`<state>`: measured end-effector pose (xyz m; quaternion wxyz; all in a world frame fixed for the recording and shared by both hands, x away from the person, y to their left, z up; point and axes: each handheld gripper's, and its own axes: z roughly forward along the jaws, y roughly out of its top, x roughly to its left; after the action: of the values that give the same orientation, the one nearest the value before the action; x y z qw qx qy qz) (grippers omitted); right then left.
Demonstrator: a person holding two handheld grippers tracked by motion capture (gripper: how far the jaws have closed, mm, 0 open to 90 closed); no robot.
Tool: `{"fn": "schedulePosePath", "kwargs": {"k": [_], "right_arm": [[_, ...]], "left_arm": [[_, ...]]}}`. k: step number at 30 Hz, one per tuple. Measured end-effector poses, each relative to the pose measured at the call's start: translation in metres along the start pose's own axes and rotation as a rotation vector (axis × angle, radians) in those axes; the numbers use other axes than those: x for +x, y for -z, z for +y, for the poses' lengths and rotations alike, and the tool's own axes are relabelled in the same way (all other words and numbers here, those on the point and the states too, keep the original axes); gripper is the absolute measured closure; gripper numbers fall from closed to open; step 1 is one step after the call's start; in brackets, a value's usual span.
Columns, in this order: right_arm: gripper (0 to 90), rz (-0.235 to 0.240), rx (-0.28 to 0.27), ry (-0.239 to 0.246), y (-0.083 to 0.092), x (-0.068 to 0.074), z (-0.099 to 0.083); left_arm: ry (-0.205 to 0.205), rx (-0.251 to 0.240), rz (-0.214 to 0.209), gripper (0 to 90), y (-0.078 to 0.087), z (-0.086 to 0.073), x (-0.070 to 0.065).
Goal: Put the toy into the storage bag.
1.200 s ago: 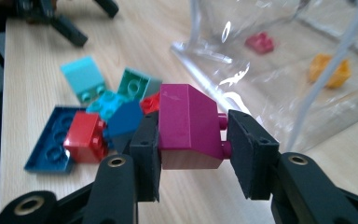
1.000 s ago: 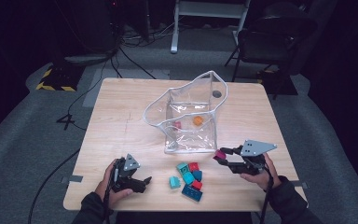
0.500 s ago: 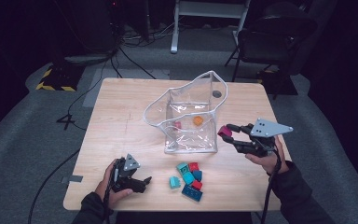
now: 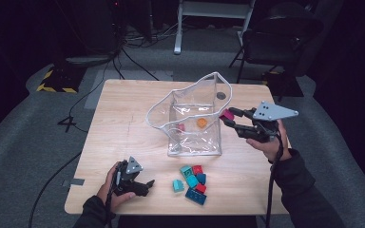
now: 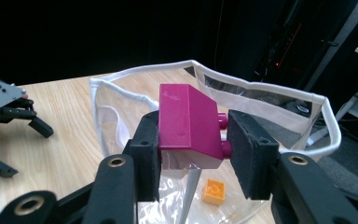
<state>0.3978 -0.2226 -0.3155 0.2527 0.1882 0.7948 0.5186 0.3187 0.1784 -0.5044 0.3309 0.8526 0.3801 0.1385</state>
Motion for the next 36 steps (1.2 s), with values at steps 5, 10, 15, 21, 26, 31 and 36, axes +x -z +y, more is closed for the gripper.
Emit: {"fn": "schedulePosePath", "kwargs": {"k": [5, 10, 15, 21, 26, 31, 36], "right_arm": [[57.6, -0.010, -0.003, 0.002, -0.009, -0.004, 0.010], [57.5, -0.016, 0.009, 0.001, -0.020, -0.004, 0.021], [57.5, -0.027, 0.014, 0.002, -0.033, -0.005, 0.032], [57.5, -0.058, 0.037, 0.010, -0.049, -0.009, 0.043], [57.5, -0.069, 0.053, -0.011, -0.062, -0.014, 0.046], [57.5, -0.087, 0.067, -0.036, -0.074, -0.020, 0.047], [57.5, -0.111, 0.092, -0.070, -0.085, -0.030, 0.044]], "left_arm": [[0.000, 0.000, 0.000, 7.2, 0.000, 0.000, 0.000], [0.000, 0.000, 0.000, 7.2, 0.000, 0.000, 0.000], [0.000, 0.000, 0.000, 7.2, 0.000, 0.000, 0.000], [0.000, 0.000, 0.000, 7.2, 0.000, 0.000, 0.000], [0.000, 0.001, -0.001, 7.2, 0.000, 0.000, 0.000], [0.000, 0.000, -0.001, 7.2, 0.000, 0.000, 0.000], [0.000, 0.001, -0.001, 7.2, 0.000, 0.000, 0.000]]}}
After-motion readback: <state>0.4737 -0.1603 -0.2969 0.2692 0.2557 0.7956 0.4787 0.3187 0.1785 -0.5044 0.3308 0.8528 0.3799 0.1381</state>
